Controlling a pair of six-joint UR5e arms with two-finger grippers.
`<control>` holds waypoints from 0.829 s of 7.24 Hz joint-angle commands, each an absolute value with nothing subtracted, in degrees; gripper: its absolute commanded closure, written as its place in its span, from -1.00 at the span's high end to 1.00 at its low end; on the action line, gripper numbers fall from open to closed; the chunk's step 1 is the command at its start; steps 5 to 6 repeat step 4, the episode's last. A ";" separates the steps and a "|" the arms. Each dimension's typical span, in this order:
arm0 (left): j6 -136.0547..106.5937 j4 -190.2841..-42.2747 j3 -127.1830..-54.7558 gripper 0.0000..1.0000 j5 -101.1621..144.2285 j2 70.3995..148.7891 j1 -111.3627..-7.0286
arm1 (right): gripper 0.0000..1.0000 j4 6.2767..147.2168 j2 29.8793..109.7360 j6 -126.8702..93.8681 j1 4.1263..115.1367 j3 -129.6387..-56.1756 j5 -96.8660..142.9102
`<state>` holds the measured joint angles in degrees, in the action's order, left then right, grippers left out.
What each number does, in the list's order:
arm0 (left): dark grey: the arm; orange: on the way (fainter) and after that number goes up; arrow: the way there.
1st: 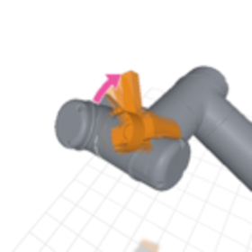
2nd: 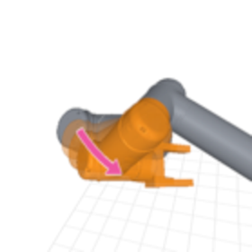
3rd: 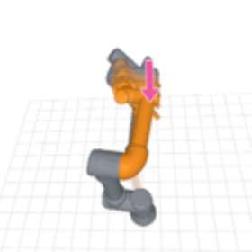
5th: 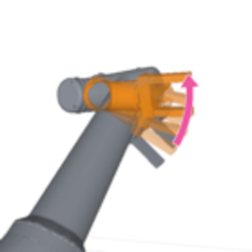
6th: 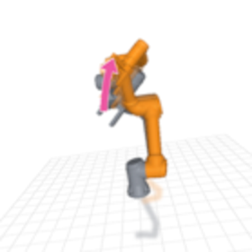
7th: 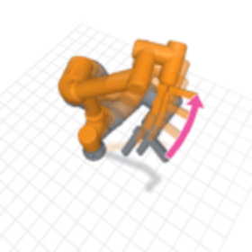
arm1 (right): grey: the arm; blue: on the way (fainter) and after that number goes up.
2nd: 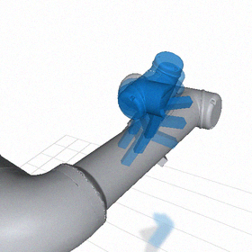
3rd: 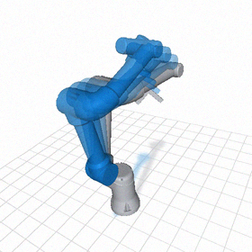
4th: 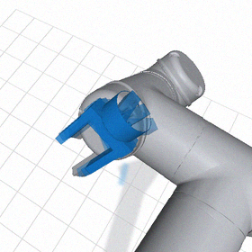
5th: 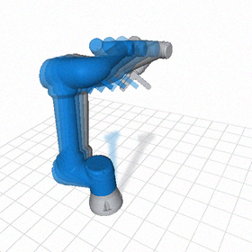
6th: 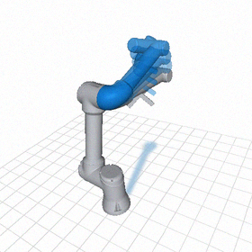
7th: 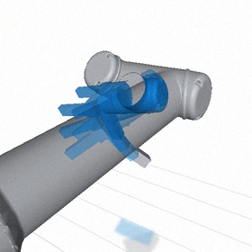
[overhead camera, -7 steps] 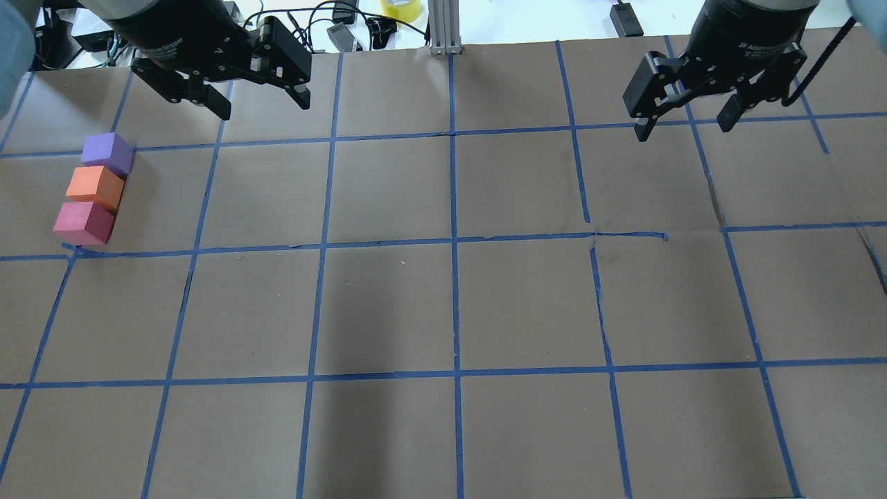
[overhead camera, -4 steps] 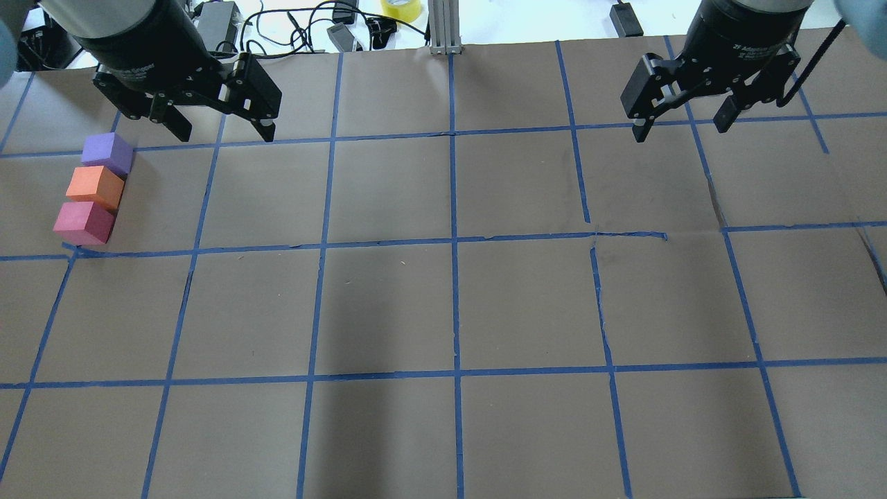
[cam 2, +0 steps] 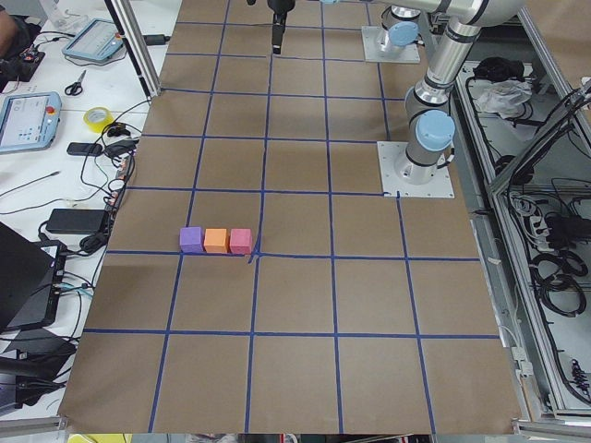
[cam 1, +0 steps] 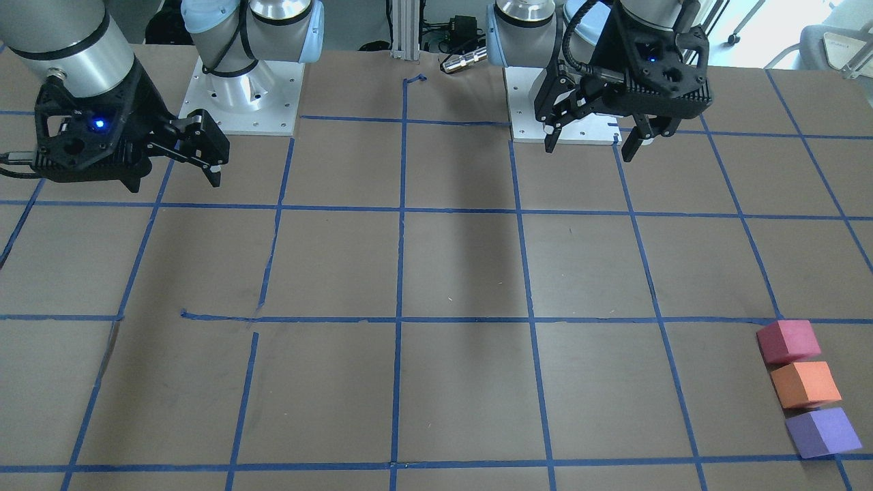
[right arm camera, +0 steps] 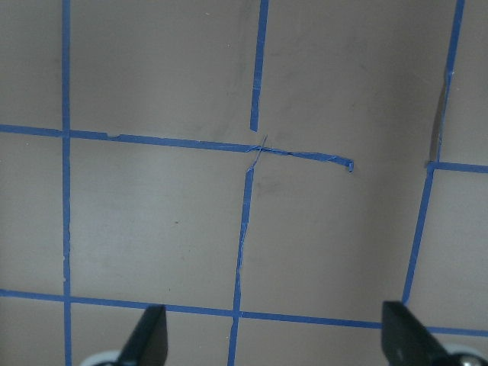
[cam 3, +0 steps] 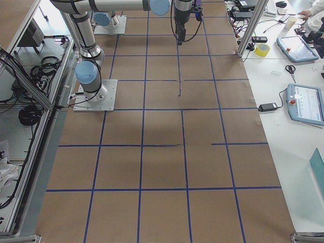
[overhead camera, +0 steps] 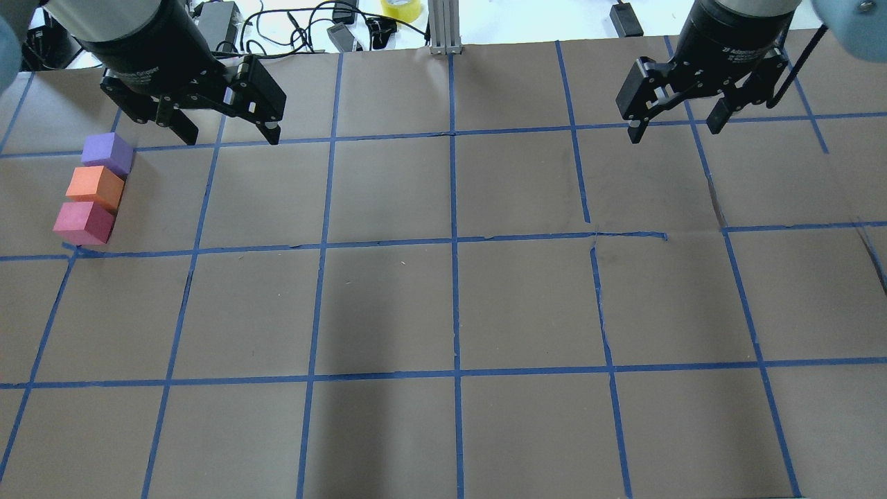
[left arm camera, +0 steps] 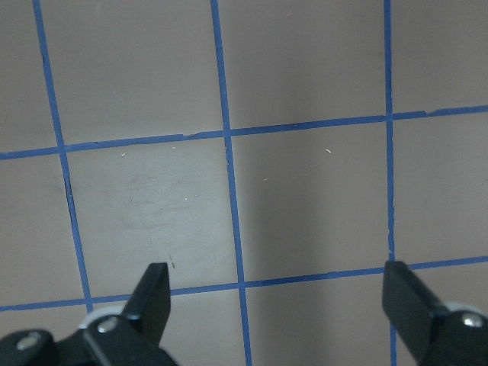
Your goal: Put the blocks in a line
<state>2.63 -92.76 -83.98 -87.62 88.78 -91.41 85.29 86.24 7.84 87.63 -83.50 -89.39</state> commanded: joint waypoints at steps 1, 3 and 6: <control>2.64 -92.90 -84.11 1.00 -87.63 89.12 -91.23 | 1.00 85.34 86.48 7.91 87.63 -83.50 -89.47; 2.64 -92.73 -84.20 1.00 -87.63 89.03 -91.14 | 1.00 85.34 86.22 7.91 87.63 -83.50 -89.38; 2.64 -92.64 -84.20 1.00 -87.71 89.03 -91.23 | 1.00 85.34 86.22 7.91 87.63 -83.50 -89.38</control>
